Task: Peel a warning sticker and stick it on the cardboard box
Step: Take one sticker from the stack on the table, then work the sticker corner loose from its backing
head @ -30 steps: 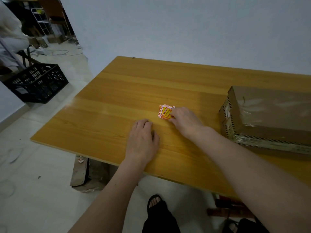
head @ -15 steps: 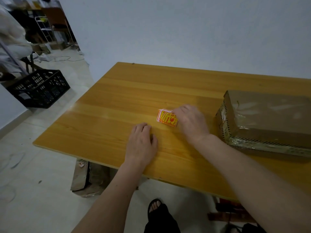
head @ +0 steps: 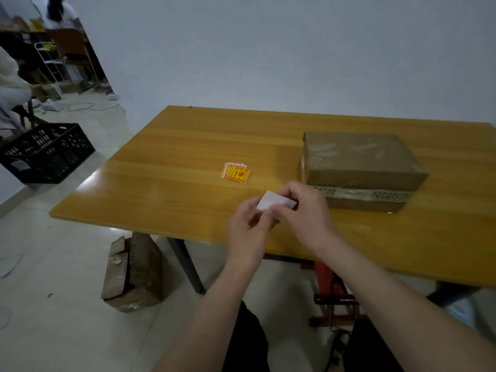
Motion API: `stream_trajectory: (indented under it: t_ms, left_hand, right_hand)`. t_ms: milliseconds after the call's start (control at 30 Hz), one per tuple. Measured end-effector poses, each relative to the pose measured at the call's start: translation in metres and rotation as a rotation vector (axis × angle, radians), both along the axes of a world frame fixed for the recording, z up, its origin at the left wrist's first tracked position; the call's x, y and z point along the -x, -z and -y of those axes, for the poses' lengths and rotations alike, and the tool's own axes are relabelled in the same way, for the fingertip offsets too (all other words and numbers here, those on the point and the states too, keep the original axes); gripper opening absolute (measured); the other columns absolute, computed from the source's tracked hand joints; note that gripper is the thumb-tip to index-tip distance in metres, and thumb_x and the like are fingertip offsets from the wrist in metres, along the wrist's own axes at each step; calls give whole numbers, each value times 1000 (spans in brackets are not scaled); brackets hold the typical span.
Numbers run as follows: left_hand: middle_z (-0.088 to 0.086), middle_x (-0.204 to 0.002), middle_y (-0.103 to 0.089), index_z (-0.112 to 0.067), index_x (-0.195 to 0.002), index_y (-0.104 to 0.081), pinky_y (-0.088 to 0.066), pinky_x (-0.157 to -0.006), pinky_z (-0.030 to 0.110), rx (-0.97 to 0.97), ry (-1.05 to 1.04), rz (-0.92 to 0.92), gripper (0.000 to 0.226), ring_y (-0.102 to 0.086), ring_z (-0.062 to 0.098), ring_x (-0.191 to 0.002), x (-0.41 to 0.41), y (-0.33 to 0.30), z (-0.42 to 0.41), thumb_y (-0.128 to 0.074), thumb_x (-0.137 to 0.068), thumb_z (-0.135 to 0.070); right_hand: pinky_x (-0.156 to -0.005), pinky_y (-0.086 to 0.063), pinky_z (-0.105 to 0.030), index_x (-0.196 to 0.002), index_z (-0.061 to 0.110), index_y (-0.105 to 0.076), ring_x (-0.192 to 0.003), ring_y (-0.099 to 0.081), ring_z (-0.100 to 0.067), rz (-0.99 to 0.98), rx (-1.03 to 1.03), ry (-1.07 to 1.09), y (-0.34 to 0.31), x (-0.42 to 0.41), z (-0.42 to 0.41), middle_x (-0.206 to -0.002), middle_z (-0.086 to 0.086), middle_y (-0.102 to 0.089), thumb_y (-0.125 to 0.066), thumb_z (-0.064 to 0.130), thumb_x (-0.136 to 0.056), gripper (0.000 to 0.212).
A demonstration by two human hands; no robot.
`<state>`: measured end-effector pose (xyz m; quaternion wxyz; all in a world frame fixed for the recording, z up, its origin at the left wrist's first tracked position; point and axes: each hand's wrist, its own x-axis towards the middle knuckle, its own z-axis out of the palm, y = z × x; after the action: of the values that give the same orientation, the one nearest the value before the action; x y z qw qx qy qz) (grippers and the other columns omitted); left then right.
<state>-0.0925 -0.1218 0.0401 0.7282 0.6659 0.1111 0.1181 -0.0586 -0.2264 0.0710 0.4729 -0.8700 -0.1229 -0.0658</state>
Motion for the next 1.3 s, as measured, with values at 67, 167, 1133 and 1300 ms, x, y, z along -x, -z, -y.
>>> stream_trajectory:
  t_ms: [67, 167, 1133, 1300]
  left_hand:
    - [5, -78, -70, -19, -82, -67, -56, -70, 28, 85, -16, 1, 18, -65, 22, -78, 14, -5, 15, -62, -85, -2]
    - [8, -84, -73, -11, -87, -70, -57, -70, 24, 125, -20, -34, 8, -68, 20, -80, 30, -8, 34, -63, -85, -7]
    - [-9, -103, -72, -26, -107, -69, -50, -80, 13, -85, 67, 123, 39, -63, 0, -96, 66, -27, 70, -56, -84, 3]
    - [3, -112, -69, -28, -123, -56, -52, -92, 35, -72, 44, 98, 51, -64, 15, -102, 63, -27, 65, -66, -81, 1]
  right_hand:
    - [-60, -39, -31, -72, 17, -57, -68, -50, -16, -15, -52, 27, -2, 15, 12, -66, 8, -55, -73, 8, -70, 18]
    - [-59, -39, -32, -72, 15, -55, -68, -50, -17, -13, -113, 45, -5, 33, 32, -68, 5, -55, -74, 12, -71, 19]
    - [-70, -54, -28, -98, 17, -73, -76, -64, -13, -66, -501, 90, -10, 82, 78, -86, -9, -73, -58, -1, -86, 26]
    - [-58, -49, -17, -104, 19, -63, -61, -66, -4, -159, -469, 92, 1, 79, 73, -63, 8, -72, -67, 2, -81, 29]
